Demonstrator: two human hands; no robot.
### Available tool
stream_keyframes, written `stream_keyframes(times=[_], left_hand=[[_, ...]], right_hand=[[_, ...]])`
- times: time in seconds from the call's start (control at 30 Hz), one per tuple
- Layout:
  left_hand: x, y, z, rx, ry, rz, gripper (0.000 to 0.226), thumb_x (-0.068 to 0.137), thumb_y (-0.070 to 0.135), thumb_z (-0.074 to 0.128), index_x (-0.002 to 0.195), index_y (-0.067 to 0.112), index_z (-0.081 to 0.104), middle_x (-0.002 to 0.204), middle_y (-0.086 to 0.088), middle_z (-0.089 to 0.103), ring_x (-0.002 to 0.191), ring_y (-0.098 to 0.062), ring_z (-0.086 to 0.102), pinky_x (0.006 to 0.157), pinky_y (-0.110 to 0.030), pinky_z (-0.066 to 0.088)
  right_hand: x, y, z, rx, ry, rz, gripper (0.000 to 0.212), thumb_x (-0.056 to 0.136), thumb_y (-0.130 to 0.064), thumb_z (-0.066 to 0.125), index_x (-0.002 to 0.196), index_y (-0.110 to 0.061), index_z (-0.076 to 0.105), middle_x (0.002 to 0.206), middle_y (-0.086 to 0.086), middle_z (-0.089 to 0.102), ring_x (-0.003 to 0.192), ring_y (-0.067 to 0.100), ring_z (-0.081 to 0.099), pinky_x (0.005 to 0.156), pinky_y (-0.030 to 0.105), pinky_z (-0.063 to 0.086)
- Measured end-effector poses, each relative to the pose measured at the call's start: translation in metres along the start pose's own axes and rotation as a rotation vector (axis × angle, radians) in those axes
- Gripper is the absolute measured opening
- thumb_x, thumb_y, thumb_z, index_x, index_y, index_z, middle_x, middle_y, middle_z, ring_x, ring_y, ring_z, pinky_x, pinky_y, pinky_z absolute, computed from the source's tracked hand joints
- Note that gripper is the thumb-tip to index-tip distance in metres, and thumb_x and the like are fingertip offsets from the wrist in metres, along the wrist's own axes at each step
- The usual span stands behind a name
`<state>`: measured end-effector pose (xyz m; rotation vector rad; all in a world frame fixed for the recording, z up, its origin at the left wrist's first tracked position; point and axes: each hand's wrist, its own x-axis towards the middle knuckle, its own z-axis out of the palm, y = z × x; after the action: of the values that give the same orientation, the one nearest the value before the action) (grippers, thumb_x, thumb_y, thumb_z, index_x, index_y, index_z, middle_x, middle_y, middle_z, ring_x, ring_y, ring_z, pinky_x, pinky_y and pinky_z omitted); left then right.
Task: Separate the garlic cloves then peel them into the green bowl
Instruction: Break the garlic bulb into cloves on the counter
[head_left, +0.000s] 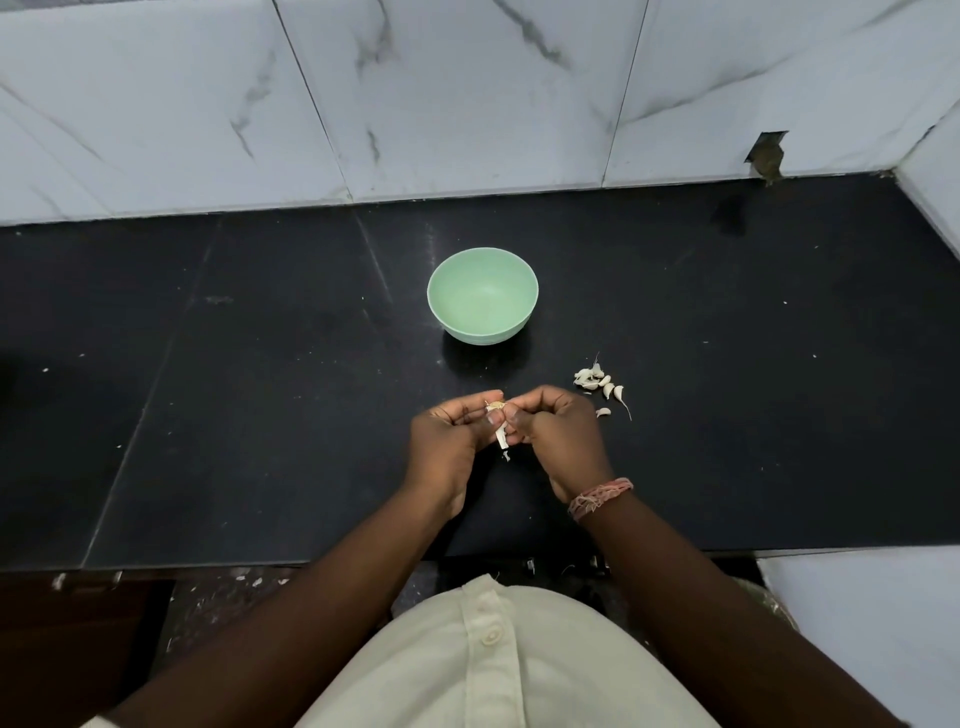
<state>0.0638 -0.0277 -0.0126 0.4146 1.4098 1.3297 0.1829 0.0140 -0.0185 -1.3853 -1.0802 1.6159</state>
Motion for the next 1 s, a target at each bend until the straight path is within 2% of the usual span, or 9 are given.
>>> stream_keyframes(times=[0.1,0.2,0.37,0.5,0.63,0.77,0.83,0.9,1.0], left_hand=[[-0.001,-0.002,0.002,-0.015,0.022,-0.015,0.021,0.088,-0.013,0.064,0.100,0.001,0.074,0.092,-0.021,0.076,0.090,-0.035,0.072,0.088,-0.043,0.060],[-0.001,-0.004,0.005,-0.026,0.036,-0.013,0.020,0.091,-0.012,0.060,0.103,-0.001,0.073,0.096,-0.025,0.075,0.094,-0.043,0.071,0.090,-0.047,0.057],[0.005,0.004,0.003,-0.142,-0.030,-0.047,0.019,0.095,-0.007,0.058,0.108,0.000,0.071,0.099,-0.020,0.074,0.087,-0.025,0.072,0.075,-0.030,0.061],[0.009,0.005,0.004,-0.192,-0.041,-0.168,0.021,0.100,-0.005,0.051,0.107,0.004,0.069,0.096,-0.014,0.072,0.075,-0.015,0.066,0.083,-0.032,0.056],[0.012,0.005,0.002,-0.236,0.023,-0.248,0.021,0.100,-0.003,0.049,0.108,0.005,0.066,0.093,-0.010,0.071,0.079,-0.018,0.064,0.083,-0.035,0.058],[0.010,0.009,0.004,-0.218,-0.001,-0.304,0.027,0.096,-0.003,0.044,0.115,0.000,0.063,0.090,-0.013,0.067,0.082,-0.024,0.067,0.087,-0.037,0.057],[0.008,0.012,0.008,-0.161,-0.047,-0.294,0.021,0.096,0.004,0.049,0.109,0.001,0.065,0.082,-0.010,0.069,0.074,-0.020,0.068,0.082,-0.032,0.058],[0.008,0.011,0.010,-0.048,-0.070,-0.238,0.013,0.096,0.014,0.062,0.104,0.005,0.067,0.079,-0.007,0.069,0.070,-0.016,0.066,0.069,-0.026,0.057],[0.012,0.005,0.008,0.099,-0.068,-0.150,0.025,0.090,0.020,0.075,0.107,0.001,0.070,0.088,-0.012,0.067,0.074,-0.015,0.063,0.062,-0.022,0.053]], right_hand=[[0.001,0.000,-0.002,-0.042,0.013,0.008,0.008,0.091,0.008,0.063,0.086,0.009,0.070,0.067,0.016,0.068,0.052,0.016,0.061,0.058,0.027,0.055],[0.004,-0.001,-0.003,-0.053,0.015,0.005,0.014,0.094,0.005,0.060,0.088,0.005,0.072,0.071,0.020,0.070,0.055,0.018,0.063,0.061,0.032,0.056],[0.005,-0.007,-0.004,0.084,-0.047,0.026,0.014,0.098,0.002,0.059,0.091,0.003,0.071,0.079,0.019,0.067,0.062,0.015,0.060,0.061,0.026,0.055],[0.005,-0.002,-0.006,0.231,-0.048,0.148,0.015,0.103,-0.005,0.055,0.098,0.000,0.069,0.079,0.013,0.067,0.066,0.014,0.060,0.060,0.025,0.054],[0.002,-0.002,-0.008,0.340,-0.057,0.228,0.014,0.105,-0.007,0.053,0.101,-0.003,0.066,0.077,0.011,0.068,0.063,0.013,0.063,0.059,0.023,0.054],[0.002,-0.002,-0.010,0.428,-0.073,0.241,0.017,0.104,0.002,0.048,0.100,0.004,0.065,0.081,0.015,0.069,0.065,0.015,0.064,0.060,0.021,0.057],[0.002,-0.001,-0.010,0.435,-0.100,0.236,0.018,0.103,0.004,0.049,0.098,0.004,0.067,0.082,0.016,0.070,0.067,0.018,0.066,0.062,0.022,0.058],[0.001,0.002,-0.011,0.386,-0.119,0.215,0.016,0.101,0.005,0.053,0.100,0.002,0.068,0.083,0.016,0.070,0.069,0.017,0.064,0.063,0.022,0.057],[0.001,0.007,-0.015,0.195,-0.104,0.139,0.012,0.098,0.000,0.062,0.105,-0.002,0.071,0.082,0.012,0.068,0.066,0.011,0.059,0.060,0.022,0.052]])
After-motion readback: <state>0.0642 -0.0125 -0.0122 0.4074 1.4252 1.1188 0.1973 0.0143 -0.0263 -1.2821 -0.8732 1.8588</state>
